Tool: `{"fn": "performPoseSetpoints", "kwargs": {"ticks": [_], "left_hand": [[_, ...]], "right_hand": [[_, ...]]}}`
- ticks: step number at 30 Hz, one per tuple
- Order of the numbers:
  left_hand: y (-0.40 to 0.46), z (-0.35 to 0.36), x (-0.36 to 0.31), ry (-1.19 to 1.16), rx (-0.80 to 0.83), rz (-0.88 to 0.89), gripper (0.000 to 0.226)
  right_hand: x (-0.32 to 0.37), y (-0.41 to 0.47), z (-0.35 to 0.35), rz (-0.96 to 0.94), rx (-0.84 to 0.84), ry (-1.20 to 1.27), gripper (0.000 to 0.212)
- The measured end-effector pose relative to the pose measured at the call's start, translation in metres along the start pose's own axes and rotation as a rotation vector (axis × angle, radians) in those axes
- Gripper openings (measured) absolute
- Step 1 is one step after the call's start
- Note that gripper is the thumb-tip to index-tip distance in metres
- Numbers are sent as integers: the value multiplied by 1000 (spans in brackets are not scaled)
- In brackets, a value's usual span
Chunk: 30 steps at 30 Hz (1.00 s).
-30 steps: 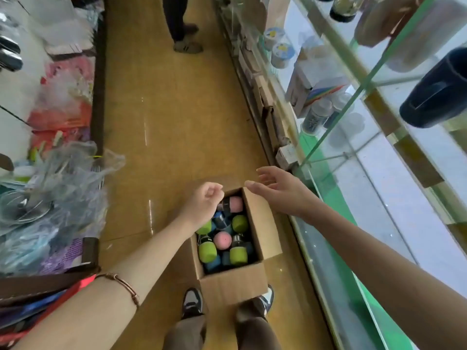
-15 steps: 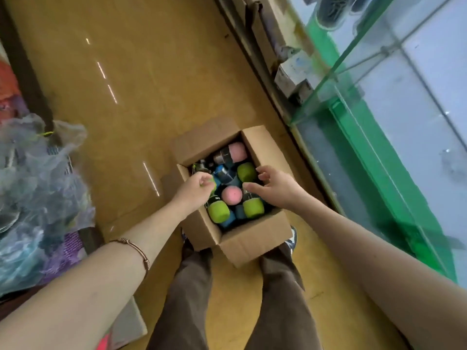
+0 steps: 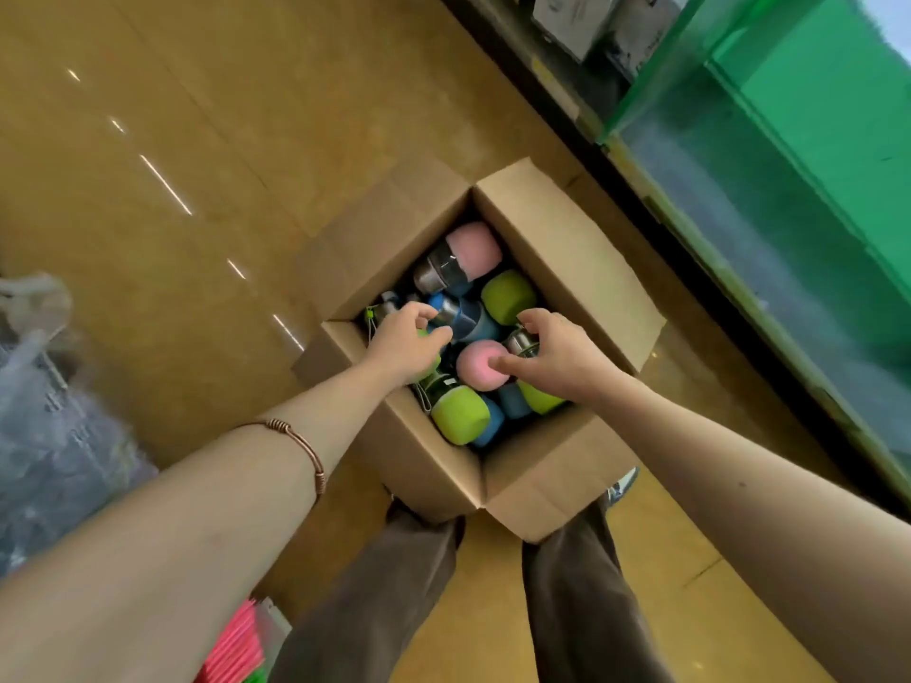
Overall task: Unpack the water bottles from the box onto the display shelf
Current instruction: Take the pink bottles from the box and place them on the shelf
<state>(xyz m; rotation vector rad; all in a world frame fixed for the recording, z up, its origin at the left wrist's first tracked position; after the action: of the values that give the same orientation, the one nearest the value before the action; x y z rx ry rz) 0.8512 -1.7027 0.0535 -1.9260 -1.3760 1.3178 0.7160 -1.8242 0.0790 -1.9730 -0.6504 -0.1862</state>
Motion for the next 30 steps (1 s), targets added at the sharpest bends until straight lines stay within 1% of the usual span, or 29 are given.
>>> {"fn": "performPoseSetpoints", "kwargs": {"ticks": [7, 11, 14, 17, 20, 22, 25, 28, 30], "left_hand": [[54, 55, 39, 79, 46, 16, 42], [84, 69, 57, 159, -11, 26, 40], [102, 77, 71, 150, -44, 15, 35], [114, 79, 82, 102, -137, 36, 30], [118, 80, 89, 47, -174, 69, 29], [119, 79, 92, 27, -200, 96, 29], [121, 76, 94, 11, -243, 130, 29], [118, 76, 92, 40, -243, 162, 29], [116, 76, 91, 53, -217, 170, 30]], "right_hand": [[-30, 65, 44, 14, 59, -10, 78], [-42, 100, 72, -17, 107, -83, 79], [-54, 123, 98, -31, 134, -150, 81], [-63, 141, 122, -115, 148, -246, 85], [-68, 150, 144, -233, 202, -443, 102], [-70, 154, 153, -274, 165, -565, 104], [-71, 162, 161, -297, 79, -701, 97], [-69, 167, 162, -335, -24, -738, 84], [-68, 165, 159, -346, -78, -729, 81]]}}
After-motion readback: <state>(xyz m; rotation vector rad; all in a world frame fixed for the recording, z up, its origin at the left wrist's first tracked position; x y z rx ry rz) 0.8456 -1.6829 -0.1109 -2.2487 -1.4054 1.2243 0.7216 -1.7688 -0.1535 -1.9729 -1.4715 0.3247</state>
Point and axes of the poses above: each hand's wrist, its own y-axis towards the middle knuckle, its own z-axis out of the palm, x = y × z, the point moved 4 cm from there along y, towards the middle knuckle, and after that the axes turned 2 degrees about -y, right-handed, at the moved point
